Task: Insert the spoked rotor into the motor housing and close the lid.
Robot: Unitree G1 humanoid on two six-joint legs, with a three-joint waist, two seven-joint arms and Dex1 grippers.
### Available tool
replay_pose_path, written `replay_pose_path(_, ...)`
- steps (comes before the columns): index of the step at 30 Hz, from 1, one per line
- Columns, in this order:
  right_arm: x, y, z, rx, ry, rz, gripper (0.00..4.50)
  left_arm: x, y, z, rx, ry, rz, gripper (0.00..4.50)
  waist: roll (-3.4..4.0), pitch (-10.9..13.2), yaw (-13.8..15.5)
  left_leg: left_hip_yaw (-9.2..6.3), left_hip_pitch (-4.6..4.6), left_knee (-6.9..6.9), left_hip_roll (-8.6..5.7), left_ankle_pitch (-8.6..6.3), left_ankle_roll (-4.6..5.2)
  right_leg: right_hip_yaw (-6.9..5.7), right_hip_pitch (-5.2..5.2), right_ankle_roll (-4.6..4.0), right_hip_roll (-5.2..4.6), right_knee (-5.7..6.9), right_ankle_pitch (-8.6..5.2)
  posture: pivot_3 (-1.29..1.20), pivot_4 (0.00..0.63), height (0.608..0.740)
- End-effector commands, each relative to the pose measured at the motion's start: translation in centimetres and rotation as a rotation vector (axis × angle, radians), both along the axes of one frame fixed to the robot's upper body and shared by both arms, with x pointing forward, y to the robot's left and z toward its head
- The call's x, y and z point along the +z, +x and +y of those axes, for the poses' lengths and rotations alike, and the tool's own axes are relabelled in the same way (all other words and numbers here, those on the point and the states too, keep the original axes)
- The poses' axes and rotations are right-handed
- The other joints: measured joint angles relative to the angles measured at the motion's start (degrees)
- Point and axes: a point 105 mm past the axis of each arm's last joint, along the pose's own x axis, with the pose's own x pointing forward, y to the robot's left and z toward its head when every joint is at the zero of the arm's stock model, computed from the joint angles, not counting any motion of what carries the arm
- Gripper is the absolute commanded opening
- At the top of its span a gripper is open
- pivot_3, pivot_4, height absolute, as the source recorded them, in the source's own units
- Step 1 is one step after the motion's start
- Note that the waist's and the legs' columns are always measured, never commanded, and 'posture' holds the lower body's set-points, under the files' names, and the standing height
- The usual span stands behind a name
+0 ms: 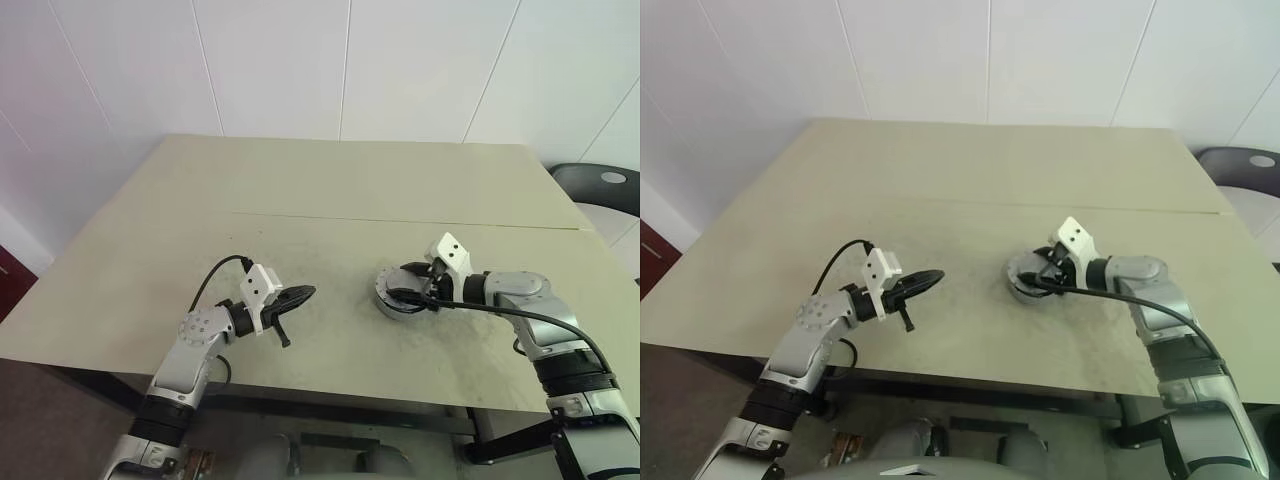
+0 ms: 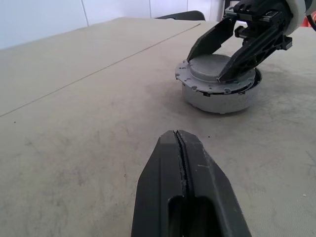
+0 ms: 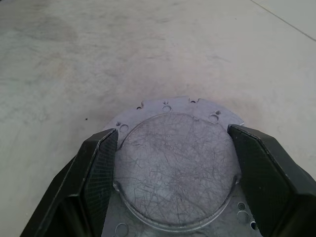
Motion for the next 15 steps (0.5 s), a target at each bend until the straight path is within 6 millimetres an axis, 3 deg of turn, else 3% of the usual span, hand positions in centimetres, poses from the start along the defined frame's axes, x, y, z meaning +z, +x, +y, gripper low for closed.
replay_pose_path(1,0.8,-0.1,-0.7,0.008,0.017,0.004,3.2,1.1,0.2,-0.1,-0.013,-0.002,-0.048,0.0,0.0,0.0,0.0,0.0,0.0,0.0,0.0,0.0,0.0,0.0,0.0,-0.01,0.0,0.0,0.0,0.0,0.0,0.74)
replay_pose_path(6,1.9,-0.5,-0.3,0.028,0.117,0.028,3.2,1.0,0.2,-0.2,-0.017,0.001,-0.046,0.0,0.0,0.0,-0.1,0.0,0.0,-0.02,0.0,0.0,0.0,0.0,-0.01,0.03,0.0,0.0,0.03,0.0,0.0,0.74)
replay_pose_path(10,0.0,-0.7,-1.3,0.018,-0.013,0.034,3.2,1.0,0.2,-0.3,-0.017,0.001,-0.045,0.0,0.0,0.0,-0.1,0.0,0.0,-0.03,0.0,0.0,0.0,0.0,-0.02,0.06,0.0,0.0,0.04,0.0,0.0,0.74)
replay_pose_path(15,-0.7,-0.7,-1.5,0.023,-0.061,0.031,3.2,0.9,0.2,-0.3,-0.015,0.003,-0.044,0.0,-0.01,0.0,0.0,0.0,0.08,0.03,0.0,0.0,0.0,0.0,0.1,-0.03,0.0,-0.01,0.03,0.0,0.0,0.74)
